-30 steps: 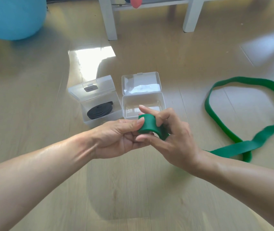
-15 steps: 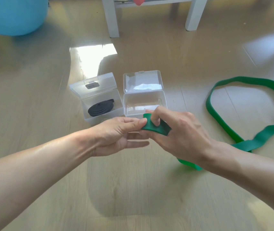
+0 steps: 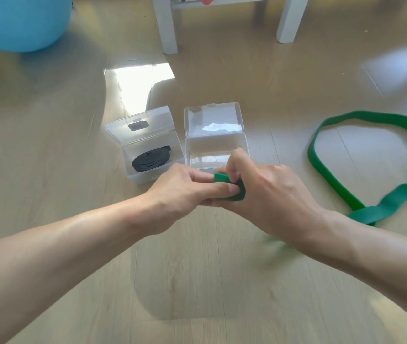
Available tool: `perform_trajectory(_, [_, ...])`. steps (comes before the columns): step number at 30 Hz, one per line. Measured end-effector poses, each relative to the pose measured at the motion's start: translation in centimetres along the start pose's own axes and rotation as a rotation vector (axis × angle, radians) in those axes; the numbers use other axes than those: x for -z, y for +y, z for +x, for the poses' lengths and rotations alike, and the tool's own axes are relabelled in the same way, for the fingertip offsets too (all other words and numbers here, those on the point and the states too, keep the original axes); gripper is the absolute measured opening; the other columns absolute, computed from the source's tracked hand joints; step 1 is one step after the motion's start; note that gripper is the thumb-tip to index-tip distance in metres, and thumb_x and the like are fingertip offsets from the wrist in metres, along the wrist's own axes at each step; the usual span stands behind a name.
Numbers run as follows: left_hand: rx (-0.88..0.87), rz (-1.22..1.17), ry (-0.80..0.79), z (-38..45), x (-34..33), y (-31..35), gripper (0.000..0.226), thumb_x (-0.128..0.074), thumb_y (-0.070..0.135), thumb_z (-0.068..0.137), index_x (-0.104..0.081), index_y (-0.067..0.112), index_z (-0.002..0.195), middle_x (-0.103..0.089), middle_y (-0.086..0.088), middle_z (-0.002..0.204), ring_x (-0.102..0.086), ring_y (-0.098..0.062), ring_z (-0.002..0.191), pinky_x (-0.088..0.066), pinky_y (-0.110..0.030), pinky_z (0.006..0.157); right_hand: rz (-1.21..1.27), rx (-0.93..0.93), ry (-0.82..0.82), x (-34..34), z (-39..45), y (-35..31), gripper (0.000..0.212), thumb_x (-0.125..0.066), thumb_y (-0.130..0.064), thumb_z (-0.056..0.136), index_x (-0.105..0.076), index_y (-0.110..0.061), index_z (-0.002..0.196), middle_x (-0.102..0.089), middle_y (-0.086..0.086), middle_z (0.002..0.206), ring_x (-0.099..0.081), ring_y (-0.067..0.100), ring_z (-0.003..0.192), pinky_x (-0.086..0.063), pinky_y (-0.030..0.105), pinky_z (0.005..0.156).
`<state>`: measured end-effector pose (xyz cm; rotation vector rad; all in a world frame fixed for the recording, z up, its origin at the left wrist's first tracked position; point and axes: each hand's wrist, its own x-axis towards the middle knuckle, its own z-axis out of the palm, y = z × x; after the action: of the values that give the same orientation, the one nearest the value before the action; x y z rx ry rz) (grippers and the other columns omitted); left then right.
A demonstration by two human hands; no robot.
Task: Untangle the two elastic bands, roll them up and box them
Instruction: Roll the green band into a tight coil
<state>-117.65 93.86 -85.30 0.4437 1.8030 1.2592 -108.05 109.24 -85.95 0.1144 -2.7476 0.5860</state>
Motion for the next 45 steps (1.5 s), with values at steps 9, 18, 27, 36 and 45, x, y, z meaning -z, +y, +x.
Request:
perform_trajectory(9, [0.003, -0.364, -0.312, -0.1, 1.3, -1.3, 0.026, -0.059, 0.019, 0.095, -0.083, 0.009, 0.091, -0.079, -0.007, 0.096, -0.074, -0.017, 0.093, -0.055, -0.027, 0.091, 0.654, -0.3, -0.037, 0.3, -1.5, 0.4, 0.06, -0.091, -0.043, 0.063, -0.065, -0.031, 0.116, -0.074, -0.02, 0.112, -0.064, -0.009, 0.109, -0.047, 0.01, 0.094])
perform_trajectory(18, [0.094, -0.075, -0.184, -0.4, -0.1, -1.0, 0.029, -0.07, 0.034, 0.093, -0.077, 0.016, 0.116, -0.077, 0.0, 0.12, -0.069, -0.017, 0.117, -0.049, -0.043, 0.111, 0.198, -0.054, 0.056, 0.4, -1.3, 1.0, 0.03, -0.09, -0.024, 0.07, -0.08, -0.022, 0.098, -0.079, -0.006, 0.085, -0.073, 0.009, 0.074, -0.055, 0.026, 0.067])
perform_trajectory(27, [0.044, 0.035, 0.246, -0.5, -2.8, -0.6, 0.013, -0.09, 0.027, 0.074, -0.085, 0.024, 0.085, -0.082, 0.008, 0.081, -0.077, -0.005, 0.085, -0.057, -0.025, 0.087, 0.0, -0.017, 0.052, -1.4, -1.4, 0.9, 0.026, -0.083, -0.023, 0.067, -0.069, -0.014, 0.087, -0.056, -0.001, 0.076, -0.045, 0.018, 0.06, -0.045, 0.034, 0.043])
perform_trajectory(36, [0.02, -0.36, -0.318, -0.5, 0.4, -2.4, 0.034, -0.058, 0.01, 0.097, -0.068, -0.004, 0.126, -0.074, -0.018, 0.117, -0.073, -0.024, 0.104, -0.054, -0.03, 0.095, 0.448, -0.064, -0.061, 0.1, -2.7, 2.1, 0.067, -0.084, -0.05, 0.065, -0.071, -0.02, 0.123, -0.07, -0.011, 0.121, -0.063, -0.001, 0.118, -0.048, 0.02, 0.103])
perform_trajectory(45, [0.143, -0.342, -0.225, -0.7, -1.2, -0.9, 0.055, -0.071, 0.017, 0.082, -0.058, 0.019, 0.135, -0.072, -0.016, 0.129, -0.07, -0.03, 0.116, -0.05, -0.042, 0.111, 0.163, -0.003, 0.029, -0.7, -1.6, 1.9, 0.04, -0.084, -0.04, 0.068, -0.078, -0.015, 0.098, -0.067, 0.002, 0.08, -0.066, 0.026, 0.078, -0.048, 0.03, 0.067])
